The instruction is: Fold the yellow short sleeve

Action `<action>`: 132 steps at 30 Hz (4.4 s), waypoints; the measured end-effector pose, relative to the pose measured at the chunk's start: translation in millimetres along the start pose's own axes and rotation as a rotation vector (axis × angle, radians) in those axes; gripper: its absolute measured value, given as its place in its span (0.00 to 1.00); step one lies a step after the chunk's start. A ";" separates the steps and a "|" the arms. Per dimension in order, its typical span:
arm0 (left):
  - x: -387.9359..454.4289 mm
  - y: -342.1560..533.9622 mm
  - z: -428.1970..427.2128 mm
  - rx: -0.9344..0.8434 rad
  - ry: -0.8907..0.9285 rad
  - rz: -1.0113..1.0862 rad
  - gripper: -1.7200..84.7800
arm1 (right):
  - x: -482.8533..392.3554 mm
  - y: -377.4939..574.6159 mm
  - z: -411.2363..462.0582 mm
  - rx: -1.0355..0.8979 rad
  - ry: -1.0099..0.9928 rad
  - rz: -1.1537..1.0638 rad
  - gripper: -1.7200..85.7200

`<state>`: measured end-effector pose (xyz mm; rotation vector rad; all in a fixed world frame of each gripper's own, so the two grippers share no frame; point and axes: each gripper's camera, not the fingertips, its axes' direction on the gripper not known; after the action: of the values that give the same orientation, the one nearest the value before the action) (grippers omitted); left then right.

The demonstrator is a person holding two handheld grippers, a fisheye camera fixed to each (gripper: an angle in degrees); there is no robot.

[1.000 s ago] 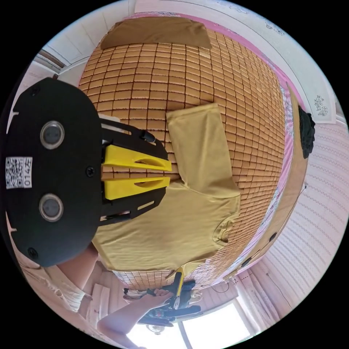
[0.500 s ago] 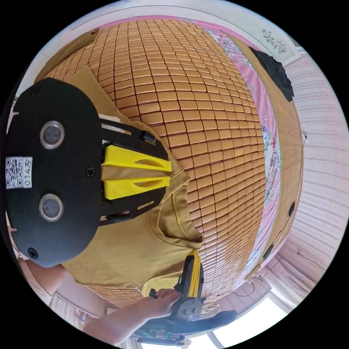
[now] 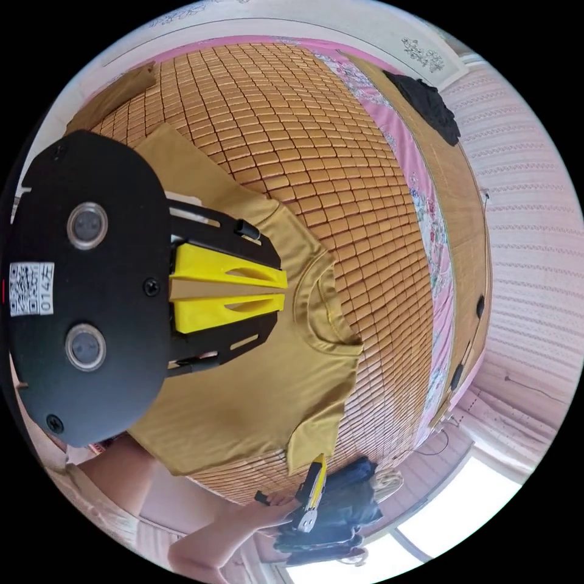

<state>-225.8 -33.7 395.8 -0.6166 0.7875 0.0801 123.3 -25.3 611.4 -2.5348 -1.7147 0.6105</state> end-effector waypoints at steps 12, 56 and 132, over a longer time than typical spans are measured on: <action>97.8 62.5 47.4 -0.313 0.267 0.157 0.02 | -2.1 149.1 -3.6 -0.410 -0.085 0.003 0.09; -230.2 327.7 -49.5 0.269 0.003 -0.930 0.04 | -650.2 -82.7 144.2 -0.222 -0.192 -1.137 0.04; -29.4 76.4 164.5 -0.077 0.057 -0.382 0.08 | -239.5 -129.0 25.3 -0.023 -0.267 -0.656 0.07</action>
<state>-163.8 123.7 467.4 -0.8355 0.7117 -0.2587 -76.2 -194.0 691.3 -1.7684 -2.4629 0.8840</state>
